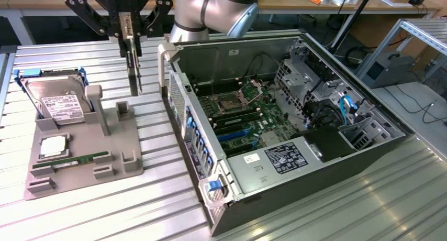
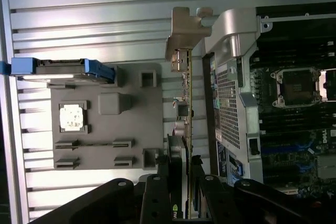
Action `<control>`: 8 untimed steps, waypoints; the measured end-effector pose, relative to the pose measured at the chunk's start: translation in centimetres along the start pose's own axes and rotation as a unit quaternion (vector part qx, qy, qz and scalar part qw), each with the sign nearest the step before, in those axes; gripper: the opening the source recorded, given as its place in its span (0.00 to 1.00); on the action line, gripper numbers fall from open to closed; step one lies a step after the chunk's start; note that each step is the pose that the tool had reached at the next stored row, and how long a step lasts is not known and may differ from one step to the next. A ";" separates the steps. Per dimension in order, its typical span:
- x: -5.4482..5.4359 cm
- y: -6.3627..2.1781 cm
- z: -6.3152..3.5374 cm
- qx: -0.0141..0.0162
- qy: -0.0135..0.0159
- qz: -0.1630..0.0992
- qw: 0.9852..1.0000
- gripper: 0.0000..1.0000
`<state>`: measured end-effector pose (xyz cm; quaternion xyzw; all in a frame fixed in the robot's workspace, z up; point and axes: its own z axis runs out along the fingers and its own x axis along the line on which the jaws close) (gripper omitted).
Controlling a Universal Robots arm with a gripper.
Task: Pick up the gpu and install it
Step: 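Pick up the gpu and move the gpu toward the slot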
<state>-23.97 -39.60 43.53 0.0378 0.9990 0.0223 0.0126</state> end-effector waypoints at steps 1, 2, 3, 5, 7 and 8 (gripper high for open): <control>-0.4 0.03 0.01 0.000 0.000 0.000 1.000 0.27; -0.8 0.06 0.02 0.000 0.000 0.000 1.000 0.27; -1.1 0.08 0.03 0.000 0.000 0.000 1.000 0.27; -1.6 0.12 0.04 0.001 0.000 0.000 1.000 0.27; -2.1 0.16 0.06 0.001 0.000 0.000 1.000 0.27; -2.4 0.18 0.07 0.002 0.000 0.000 1.000 0.27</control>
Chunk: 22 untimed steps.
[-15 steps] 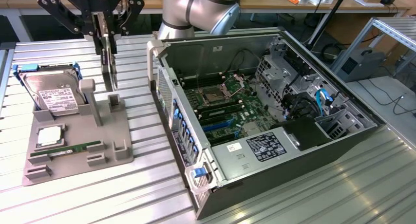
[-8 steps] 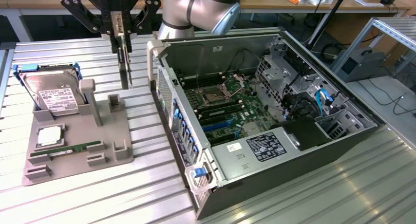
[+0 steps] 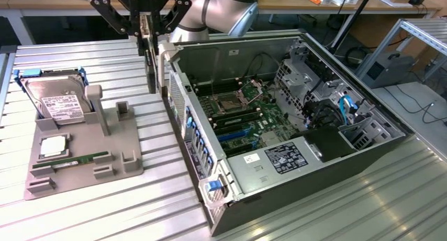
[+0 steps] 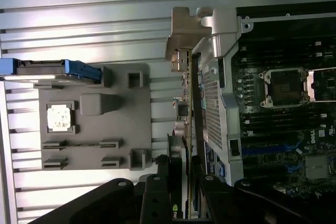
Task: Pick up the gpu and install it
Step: 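Pick up the gpu and move the gpu toward the slot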
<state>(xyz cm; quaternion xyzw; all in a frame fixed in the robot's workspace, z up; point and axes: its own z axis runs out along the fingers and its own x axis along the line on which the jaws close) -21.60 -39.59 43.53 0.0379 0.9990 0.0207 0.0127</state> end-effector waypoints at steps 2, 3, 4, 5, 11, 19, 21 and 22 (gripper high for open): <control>-0.6 0.04 0.01 0.001 0.000 0.000 1.000 0.27; -0.8 0.06 0.02 0.002 0.000 0.000 1.000 0.27; -1.0 0.08 0.02 0.002 0.000 0.000 1.000 0.27; -1.1 0.08 0.03 0.003 0.000 0.000 1.000 0.27; -1.6 0.12 0.04 0.006 0.000 0.000 1.000 0.27; -2.4 0.18 0.06 0.011 -0.001 0.000 1.000 0.27; -2.7 0.20 0.07 0.011 -0.001 0.000 1.000 0.27; -2.7 0.20 0.07 0.011 -0.001 0.000 1.000 0.27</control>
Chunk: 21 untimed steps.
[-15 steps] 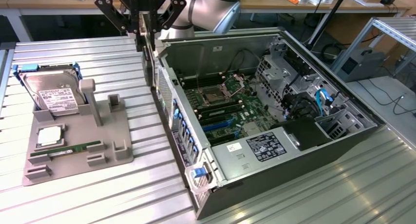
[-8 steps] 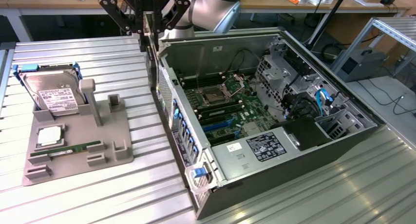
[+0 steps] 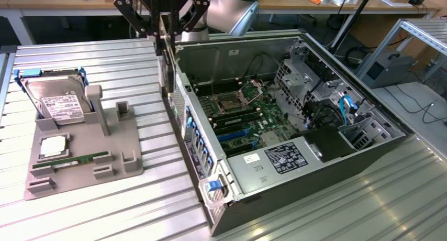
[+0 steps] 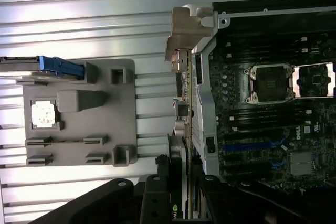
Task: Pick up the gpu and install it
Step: 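Pick up the gpu and move the gpu toward the slot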
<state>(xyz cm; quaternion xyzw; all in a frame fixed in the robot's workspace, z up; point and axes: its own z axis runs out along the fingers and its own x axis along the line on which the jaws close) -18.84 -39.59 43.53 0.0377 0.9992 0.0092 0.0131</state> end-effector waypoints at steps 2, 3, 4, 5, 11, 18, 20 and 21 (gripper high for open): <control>-0.2 0.01 0.01 0.001 0.000 0.000 1.000 0.27; -0.3 0.02 0.01 0.001 0.000 0.000 1.000 0.27; -0.4 0.03 0.01 0.001 0.000 0.000 1.000 0.27; -0.5 0.04 0.02 0.002 0.000 0.000 1.000 0.27; -1.7 0.13 0.06 0.004 0.000 0.000 1.000 0.27; -2.9 0.21 0.10 0.006 0.000 0.000 1.000 0.27; -3.3 0.25 0.12 0.006 0.000 0.000 1.000 0.27; -3.6 0.27 0.14 0.007 0.000 0.000 1.000 0.27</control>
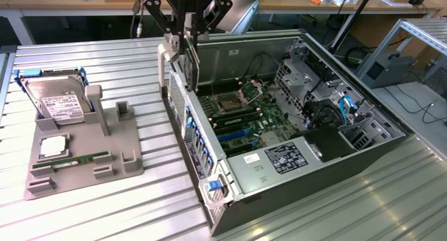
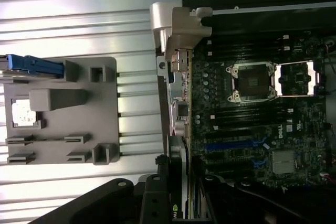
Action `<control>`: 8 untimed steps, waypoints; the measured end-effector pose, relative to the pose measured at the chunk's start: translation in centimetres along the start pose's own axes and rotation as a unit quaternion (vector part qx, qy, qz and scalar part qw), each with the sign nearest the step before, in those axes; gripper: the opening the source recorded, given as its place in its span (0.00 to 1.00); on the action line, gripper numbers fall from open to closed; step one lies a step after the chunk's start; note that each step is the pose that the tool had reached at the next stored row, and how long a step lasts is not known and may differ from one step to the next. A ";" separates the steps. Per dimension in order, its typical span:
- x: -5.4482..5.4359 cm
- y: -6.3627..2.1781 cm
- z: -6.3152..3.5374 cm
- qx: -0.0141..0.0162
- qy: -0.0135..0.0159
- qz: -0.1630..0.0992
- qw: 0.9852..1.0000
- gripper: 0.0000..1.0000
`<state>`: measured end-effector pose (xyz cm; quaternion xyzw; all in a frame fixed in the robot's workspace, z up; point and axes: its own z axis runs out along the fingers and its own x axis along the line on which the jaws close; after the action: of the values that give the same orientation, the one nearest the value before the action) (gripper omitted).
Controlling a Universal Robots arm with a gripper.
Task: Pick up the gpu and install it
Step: 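Pick up the gpu and move the gpu toward the slot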
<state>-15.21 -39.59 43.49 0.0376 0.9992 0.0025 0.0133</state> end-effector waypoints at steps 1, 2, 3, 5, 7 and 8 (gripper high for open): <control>-0.2 0.01 0.01 0.000 0.000 0.000 1.000 0.27; -0.3 0.02 0.02 0.000 0.000 0.000 1.000 0.27; -0.5 0.03 0.03 0.000 0.000 0.000 1.000 0.27; -0.8 0.06 0.05 0.001 0.000 0.000 1.000 0.27; -1.2 0.09 0.08 0.001 0.000 0.000 1.000 0.27; -1.4 0.10 0.09 0.001 0.000 0.000 1.000 0.27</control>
<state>-13.84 -39.59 43.43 0.0376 0.9992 0.0011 0.0132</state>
